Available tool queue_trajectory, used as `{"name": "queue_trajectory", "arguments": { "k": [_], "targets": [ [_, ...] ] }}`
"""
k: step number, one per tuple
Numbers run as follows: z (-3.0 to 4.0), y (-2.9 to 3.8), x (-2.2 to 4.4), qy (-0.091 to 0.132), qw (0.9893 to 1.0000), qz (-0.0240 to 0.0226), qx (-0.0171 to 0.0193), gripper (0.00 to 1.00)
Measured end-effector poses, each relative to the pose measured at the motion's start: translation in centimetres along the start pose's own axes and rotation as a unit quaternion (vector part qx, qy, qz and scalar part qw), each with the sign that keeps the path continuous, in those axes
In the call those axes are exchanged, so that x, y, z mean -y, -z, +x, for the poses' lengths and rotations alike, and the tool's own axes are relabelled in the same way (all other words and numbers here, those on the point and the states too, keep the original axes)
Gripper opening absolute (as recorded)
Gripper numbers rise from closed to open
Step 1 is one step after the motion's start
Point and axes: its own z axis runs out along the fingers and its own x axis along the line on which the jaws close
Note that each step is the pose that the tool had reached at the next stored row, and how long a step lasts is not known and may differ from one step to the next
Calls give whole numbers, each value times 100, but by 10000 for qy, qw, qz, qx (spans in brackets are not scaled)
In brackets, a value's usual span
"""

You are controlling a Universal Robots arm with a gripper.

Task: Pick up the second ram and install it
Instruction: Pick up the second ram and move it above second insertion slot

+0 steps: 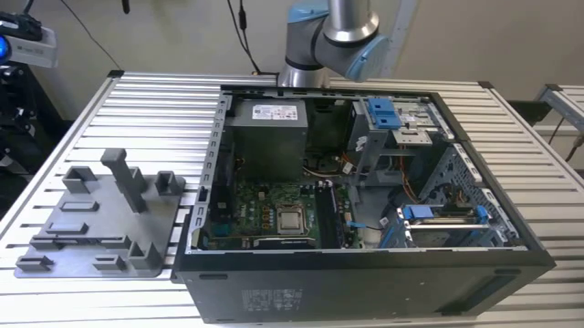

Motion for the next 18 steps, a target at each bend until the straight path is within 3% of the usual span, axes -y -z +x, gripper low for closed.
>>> {"name": "queue_trajectory", "arguments": {
  "k": [11, 18],
  "targets": [
    [12, -129, 1, 303, 9995, -27, -4, 36],
    [22, -239, 2, 382, 9993, -33, -4, 36]
  ]
}}
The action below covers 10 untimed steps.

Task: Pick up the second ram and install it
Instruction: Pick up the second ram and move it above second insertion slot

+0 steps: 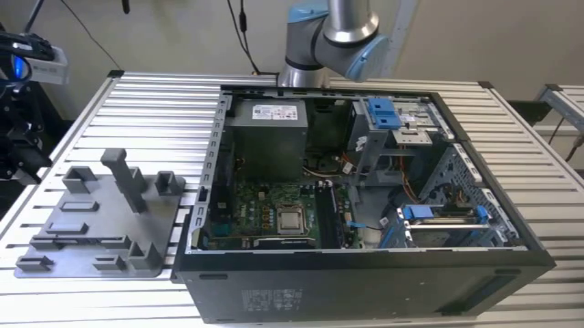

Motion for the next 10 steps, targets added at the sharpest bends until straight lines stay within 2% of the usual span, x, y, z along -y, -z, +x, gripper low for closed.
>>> {"name": "queue_trajectory", "arguments": {
  "k": [10],
  "targets": [
    [11, -123, 1, 28, 10000, -2, 0, 36]
  ]
}}
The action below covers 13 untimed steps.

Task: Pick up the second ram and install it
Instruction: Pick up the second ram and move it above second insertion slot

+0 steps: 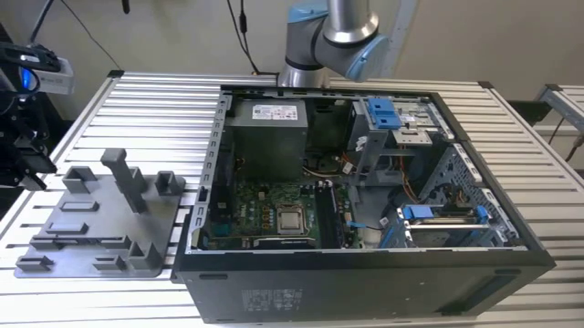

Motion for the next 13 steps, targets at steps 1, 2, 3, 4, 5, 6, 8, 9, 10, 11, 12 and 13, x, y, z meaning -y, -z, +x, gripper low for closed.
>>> {"name": "queue_trajectory", "arguments": {
  "k": [1, 2, 3, 4, 5, 6, 8, 9, 10, 11, 12, 13],
  "targets": [
    [1, -13, 0, 2, 10000, 0, 0, 36],
    [3, -26, 0, 4, 10000, -1, 0, 36],
    [4, -42, 0, 6, 10000, -1, -1, 36],
    [5, -58, 1, 8, 10000, -1, 0, 36],
    [7, -73, 0, 9, 10000, -1, 0, 36],
    [9, -89, 1, 10, 10000, -1, 0, 36],
    [15, -119, 1, 13, 10000, -1, 0, 36],
    [18, -135, 1, 15, 10000, -1, 0, 36],
    [20, -149, 1, 17, 10000, -2, 0, 36],
    [24, -164, 2, 19, 10000, -2, 0, 36],
    [29, -177, 2, 22, 10000, -2, 0, 36],
    [34, -190, 2, 24, 10000, -2, 0, 36]
  ]
}}
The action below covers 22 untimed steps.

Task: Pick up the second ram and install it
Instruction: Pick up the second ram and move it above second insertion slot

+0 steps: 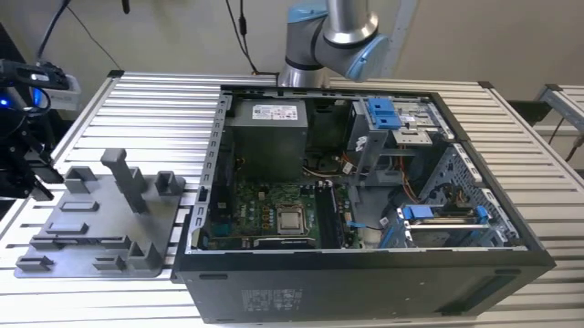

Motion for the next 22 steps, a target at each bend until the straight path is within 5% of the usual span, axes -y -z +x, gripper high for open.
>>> {"name": "queue_trajectory", "arguments": {
  "k": [22],
  "targets": [
    [144, -325, -1, 28, 10000, -3, 0, 36]
  ]
}}
